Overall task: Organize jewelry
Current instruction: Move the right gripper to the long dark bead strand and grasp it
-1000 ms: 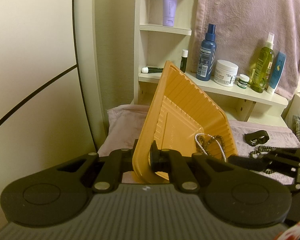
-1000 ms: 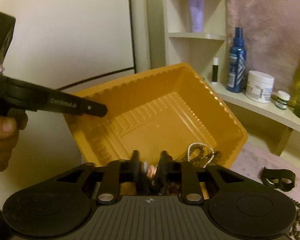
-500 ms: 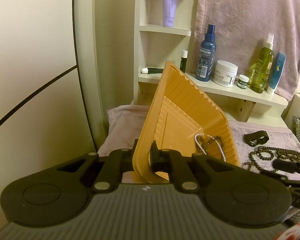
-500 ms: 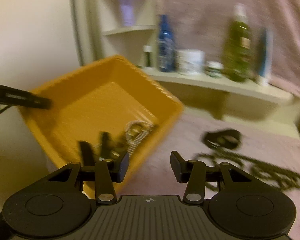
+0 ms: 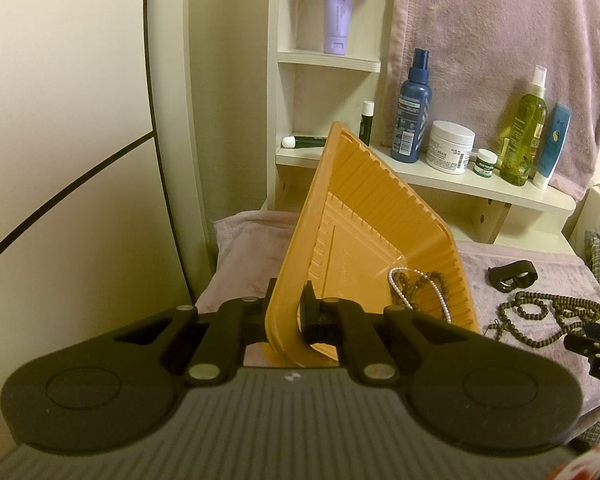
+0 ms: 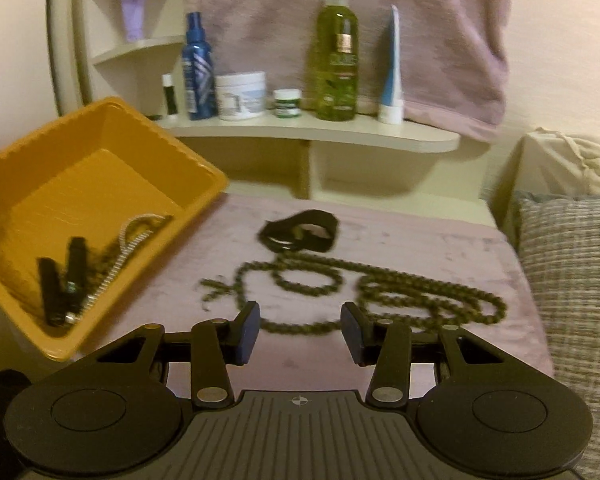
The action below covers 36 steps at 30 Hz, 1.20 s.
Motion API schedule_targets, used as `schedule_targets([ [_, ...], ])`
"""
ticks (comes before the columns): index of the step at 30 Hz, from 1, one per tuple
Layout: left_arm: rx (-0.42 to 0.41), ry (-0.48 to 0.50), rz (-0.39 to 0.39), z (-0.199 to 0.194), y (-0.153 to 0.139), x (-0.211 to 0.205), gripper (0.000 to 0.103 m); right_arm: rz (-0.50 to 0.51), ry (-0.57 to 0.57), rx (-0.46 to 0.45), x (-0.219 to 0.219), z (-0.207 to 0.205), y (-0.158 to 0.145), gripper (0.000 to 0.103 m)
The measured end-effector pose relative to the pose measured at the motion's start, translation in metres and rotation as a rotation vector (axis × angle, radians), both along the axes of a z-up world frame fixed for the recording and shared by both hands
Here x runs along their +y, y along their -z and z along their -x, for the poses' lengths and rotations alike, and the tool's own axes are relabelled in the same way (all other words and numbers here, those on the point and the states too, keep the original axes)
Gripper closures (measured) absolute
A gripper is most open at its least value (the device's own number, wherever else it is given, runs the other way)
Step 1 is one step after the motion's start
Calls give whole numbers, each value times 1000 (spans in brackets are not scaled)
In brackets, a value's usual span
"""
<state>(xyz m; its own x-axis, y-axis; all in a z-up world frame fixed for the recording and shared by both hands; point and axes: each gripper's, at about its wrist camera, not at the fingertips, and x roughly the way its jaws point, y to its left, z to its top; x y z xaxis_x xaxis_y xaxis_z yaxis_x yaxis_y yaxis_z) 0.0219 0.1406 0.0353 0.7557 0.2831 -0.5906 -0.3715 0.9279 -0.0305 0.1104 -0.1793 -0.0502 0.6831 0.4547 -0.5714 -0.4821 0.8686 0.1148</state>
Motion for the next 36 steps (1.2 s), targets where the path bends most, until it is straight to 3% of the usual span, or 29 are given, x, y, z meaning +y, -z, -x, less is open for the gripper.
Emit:
schedule_targets([
  [11, 1, 1, -2, 0, 0, 0, 96, 70, 249, 23, -46, -33, 15, 57],
  [15, 2, 1, -4, 0, 0, 0, 96, 25, 323, 63, -69, -53, 17, 57],
  [19, 1, 1, -2, 0, 0, 1, 96, -57, 354, 143, -81, -69, 24, 76],
  [25, 4, 2, -6, -1, 0, 1, 96, -158, 403, 216, -86, -78, 35, 84],
  [27, 4, 3, -5, -1, 0, 1, 96, -158, 413, 213, -87, -78, 35, 96],
  [31, 5, 5, -5, -1, 0, 2, 96, -132, 400, 163, -87, -70, 22, 96],
  [36, 7, 14, -1, -2, 0, 7, 96, -68, 306, 19, -80, -57, -25, 96],
])
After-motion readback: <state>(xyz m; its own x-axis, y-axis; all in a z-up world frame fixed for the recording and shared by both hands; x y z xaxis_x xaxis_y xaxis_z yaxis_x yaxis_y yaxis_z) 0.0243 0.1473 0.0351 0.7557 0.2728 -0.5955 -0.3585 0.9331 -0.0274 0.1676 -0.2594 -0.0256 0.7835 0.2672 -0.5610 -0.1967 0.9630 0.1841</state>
